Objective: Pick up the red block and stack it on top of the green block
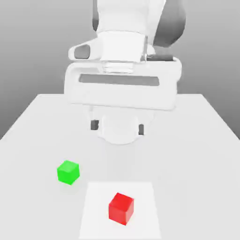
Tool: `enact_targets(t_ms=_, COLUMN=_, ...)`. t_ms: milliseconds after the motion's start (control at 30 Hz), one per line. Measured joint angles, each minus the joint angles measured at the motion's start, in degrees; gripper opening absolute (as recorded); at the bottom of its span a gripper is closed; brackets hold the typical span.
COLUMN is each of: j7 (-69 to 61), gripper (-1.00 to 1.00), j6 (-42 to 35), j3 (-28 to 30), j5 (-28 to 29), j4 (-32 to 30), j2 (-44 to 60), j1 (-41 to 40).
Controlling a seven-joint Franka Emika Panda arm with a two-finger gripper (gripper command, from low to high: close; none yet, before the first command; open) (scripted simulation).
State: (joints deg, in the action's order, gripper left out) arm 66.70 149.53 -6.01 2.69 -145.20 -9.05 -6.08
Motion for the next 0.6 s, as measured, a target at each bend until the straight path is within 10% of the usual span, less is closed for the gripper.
enact_targets(t_ms=400, j7=9.11, gripper=0.00, j6=15.55, j3=1.85, j5=1.57, j4=-4.16, j2=24.79, j1=1.55)
enact_targets(t_ms=433, j7=9.42, gripper=-1.00, j6=16.91, j3=2.28, j5=1.98, j4=-3.93, j2=26.41, j1=1.90)
enact_targets(t_ms=600, j7=9.50, gripper=-1.00, j6=17.00, j3=2.27, j5=2.06, j4=-3.93, j2=26.42, j1=1.87)
